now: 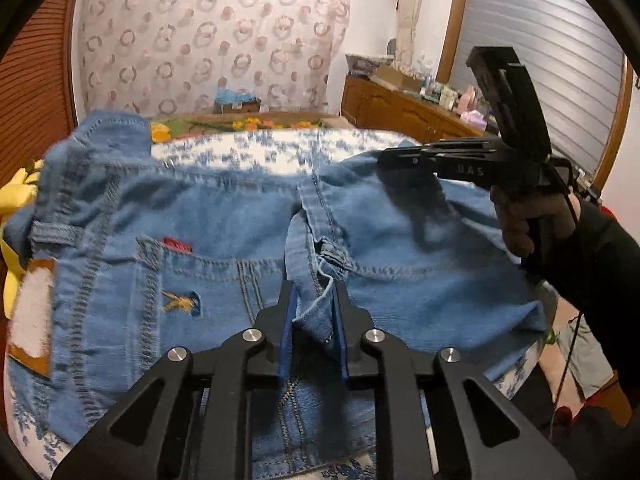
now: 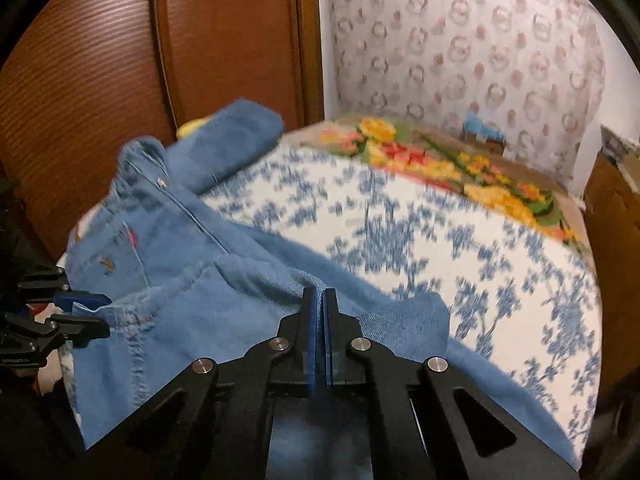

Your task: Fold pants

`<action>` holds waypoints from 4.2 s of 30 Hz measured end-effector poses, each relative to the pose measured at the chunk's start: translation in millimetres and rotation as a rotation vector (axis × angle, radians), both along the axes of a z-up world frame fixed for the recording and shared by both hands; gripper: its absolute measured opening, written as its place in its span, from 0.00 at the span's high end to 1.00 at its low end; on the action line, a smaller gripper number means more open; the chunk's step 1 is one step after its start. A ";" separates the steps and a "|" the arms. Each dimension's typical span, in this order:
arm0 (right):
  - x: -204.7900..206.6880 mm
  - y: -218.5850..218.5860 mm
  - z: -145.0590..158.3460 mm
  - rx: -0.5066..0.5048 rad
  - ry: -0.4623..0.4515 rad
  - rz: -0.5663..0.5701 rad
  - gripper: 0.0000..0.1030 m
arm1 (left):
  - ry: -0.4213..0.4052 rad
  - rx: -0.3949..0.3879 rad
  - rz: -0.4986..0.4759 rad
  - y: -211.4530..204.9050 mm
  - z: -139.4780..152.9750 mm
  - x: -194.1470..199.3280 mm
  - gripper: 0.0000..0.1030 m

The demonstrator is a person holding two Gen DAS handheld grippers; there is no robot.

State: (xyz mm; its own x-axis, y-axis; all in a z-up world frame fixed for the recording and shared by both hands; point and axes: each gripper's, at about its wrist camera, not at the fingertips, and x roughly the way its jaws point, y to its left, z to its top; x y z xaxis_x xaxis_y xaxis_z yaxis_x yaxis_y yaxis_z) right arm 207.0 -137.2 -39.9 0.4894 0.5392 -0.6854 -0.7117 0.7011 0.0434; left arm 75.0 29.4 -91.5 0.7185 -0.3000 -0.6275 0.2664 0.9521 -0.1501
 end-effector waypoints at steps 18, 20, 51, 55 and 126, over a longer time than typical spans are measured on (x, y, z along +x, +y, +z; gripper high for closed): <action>-46.7 61.7 85.3 0.221 -0.198 0.117 0.98 | -0.252 0.012 0.205 110.9 92.7 -69.4 0.86; -47.2 80.6 80.9 0.224 -0.190 0.142 0.98 | -0.239 0.014 0.230 122.8 86.9 -74.2 0.86; -27.5 74.1 -42.5 -0.148 0.107 -0.061 0.59 | -0.072 0.017 0.286 150.8 38.5 -25.4 0.44; -35.5 69.6 -46.6 -0.125 0.103 -0.076 0.58 | -0.086 0.033 0.278 153.4 52.8 1.7 0.45; -50.3 59.8 -48.3 -0.091 0.087 -0.071 0.56 | -0.090 0.126 0.332 161.7 53.3 46.4 0.27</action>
